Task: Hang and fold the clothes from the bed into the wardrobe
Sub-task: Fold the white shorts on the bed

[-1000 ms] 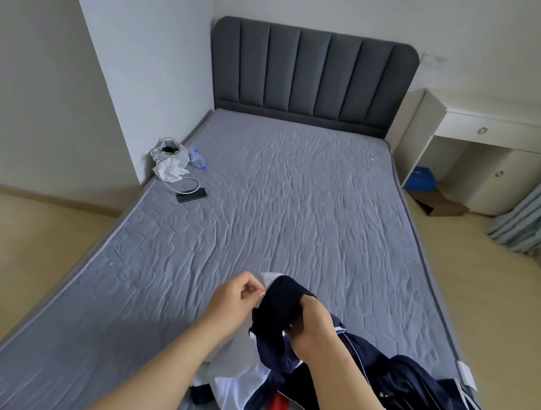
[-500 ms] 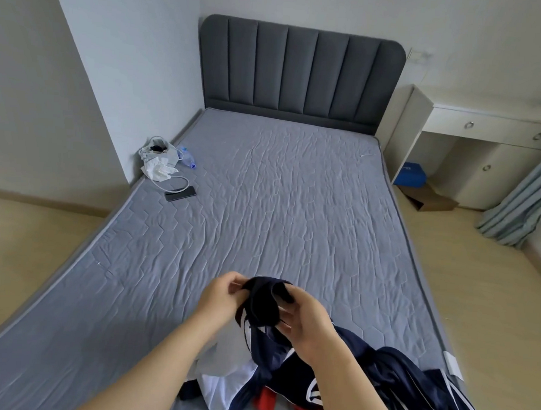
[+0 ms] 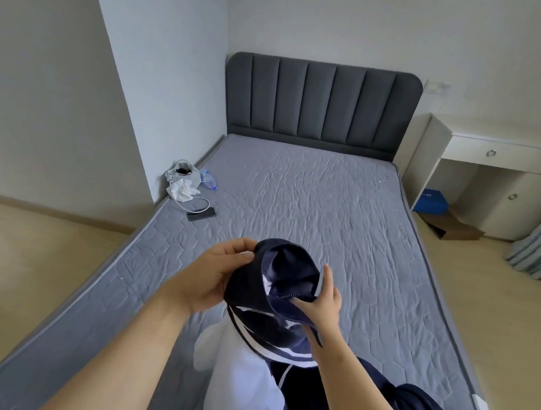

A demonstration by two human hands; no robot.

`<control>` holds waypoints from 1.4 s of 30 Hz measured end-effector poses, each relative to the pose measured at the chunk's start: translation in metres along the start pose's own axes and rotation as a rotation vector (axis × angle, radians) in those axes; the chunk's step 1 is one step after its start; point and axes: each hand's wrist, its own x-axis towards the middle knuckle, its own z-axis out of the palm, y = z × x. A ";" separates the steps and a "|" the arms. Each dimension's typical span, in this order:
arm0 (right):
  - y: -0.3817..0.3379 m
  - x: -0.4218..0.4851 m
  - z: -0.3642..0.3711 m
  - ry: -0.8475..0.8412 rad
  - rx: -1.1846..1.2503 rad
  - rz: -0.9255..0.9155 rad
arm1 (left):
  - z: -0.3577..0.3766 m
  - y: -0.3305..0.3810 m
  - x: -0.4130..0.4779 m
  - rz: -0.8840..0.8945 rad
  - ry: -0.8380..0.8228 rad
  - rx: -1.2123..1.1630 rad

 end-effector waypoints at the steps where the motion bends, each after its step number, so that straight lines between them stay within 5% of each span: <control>1: -0.007 0.000 0.001 -0.073 0.113 -0.007 | -0.001 0.005 0.000 0.010 -0.011 0.017; 4: -0.026 -0.003 0.004 -0.217 0.255 0.003 | -0.003 0.016 0.012 0.023 0.172 0.123; 10: -0.055 -0.001 0.001 -0.171 0.493 -0.084 | -0.003 0.023 0.028 0.196 0.500 0.733; 12: -0.073 0.000 0.002 -0.130 0.456 -0.180 | 0.001 0.023 0.028 0.223 0.396 0.622; 14: -0.094 0.002 0.001 -0.071 0.346 -0.292 | 0.004 0.015 0.024 0.185 0.067 0.404; 16: -0.109 0.003 -0.004 -0.018 0.309 -0.419 | 0.004 0.006 0.020 0.134 -0.145 0.464; 18: -0.118 0.000 -0.006 -0.021 0.330 -0.524 | 0.003 -0.002 0.023 0.164 -0.048 0.660; 20: -0.120 -0.003 -0.003 -0.059 0.322 -0.570 | 0.006 -0.003 0.032 0.281 0.297 0.762; 22: -0.118 -0.002 0.001 -0.107 0.402 -0.567 | 0.003 -0.001 0.043 0.246 0.585 0.545; 26: -0.106 0.011 -0.001 -0.197 0.639 -0.343 | -0.003 0.024 0.041 0.246 0.431 0.156; 29: -0.105 0.022 -0.001 -0.357 0.447 -0.234 | -0.003 0.052 0.036 0.298 0.261 0.297; 33: -0.116 0.026 0.010 -0.504 0.323 -0.258 | -0.004 0.078 0.037 0.306 0.244 0.363; 39: -0.131 0.030 0.025 -0.311 0.414 -0.418 | -0.033 0.099 0.046 0.185 0.455 0.219; 42: -0.140 0.031 0.038 -0.233 0.428 -0.463 | -0.055 0.104 0.046 0.193 0.574 0.406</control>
